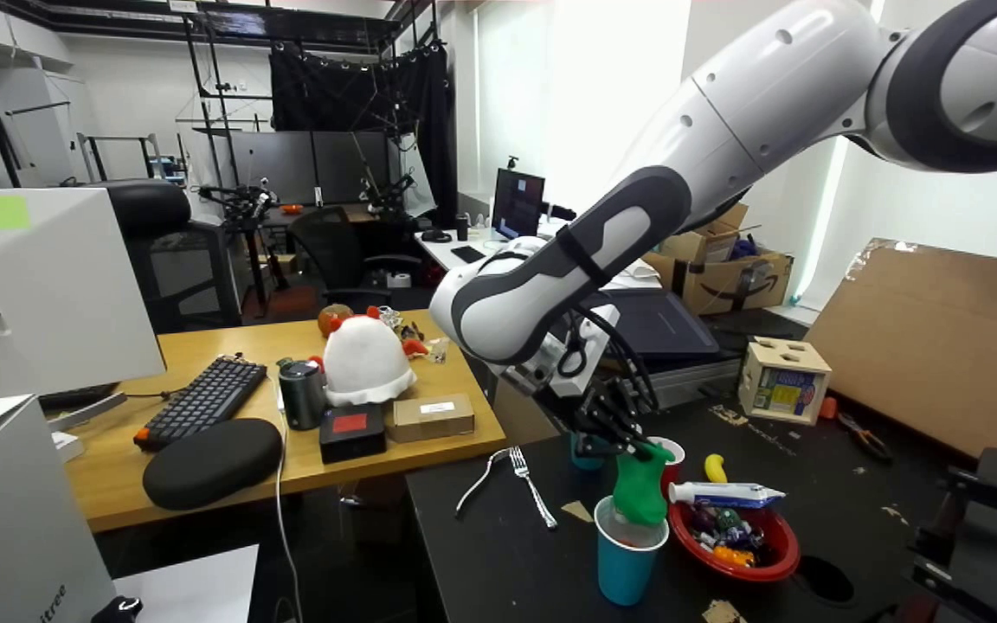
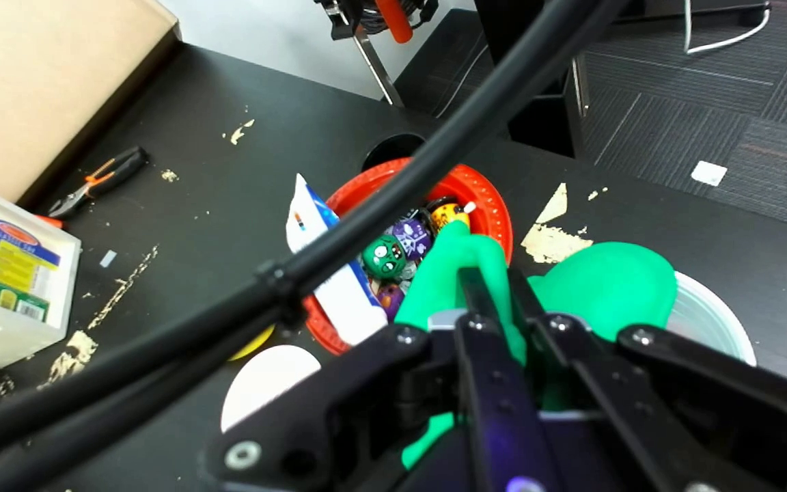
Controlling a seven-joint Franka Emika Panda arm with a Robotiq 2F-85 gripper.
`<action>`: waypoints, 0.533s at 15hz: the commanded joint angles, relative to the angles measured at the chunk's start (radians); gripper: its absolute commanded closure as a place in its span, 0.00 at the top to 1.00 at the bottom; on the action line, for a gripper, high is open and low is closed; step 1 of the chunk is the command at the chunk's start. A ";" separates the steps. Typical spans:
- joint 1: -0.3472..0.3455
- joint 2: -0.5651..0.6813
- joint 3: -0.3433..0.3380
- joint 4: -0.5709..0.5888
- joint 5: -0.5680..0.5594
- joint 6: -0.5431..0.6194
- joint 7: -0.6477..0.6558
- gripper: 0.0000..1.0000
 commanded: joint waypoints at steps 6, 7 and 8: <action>0.019 0.043 -0.007 0.079 -0.011 -0.025 0.013 0.02; 0.020 0.046 -0.007 0.085 -0.010 -0.025 0.013 0.02; 0.021 0.047 -0.006 0.087 -0.010 -0.022 0.013 0.02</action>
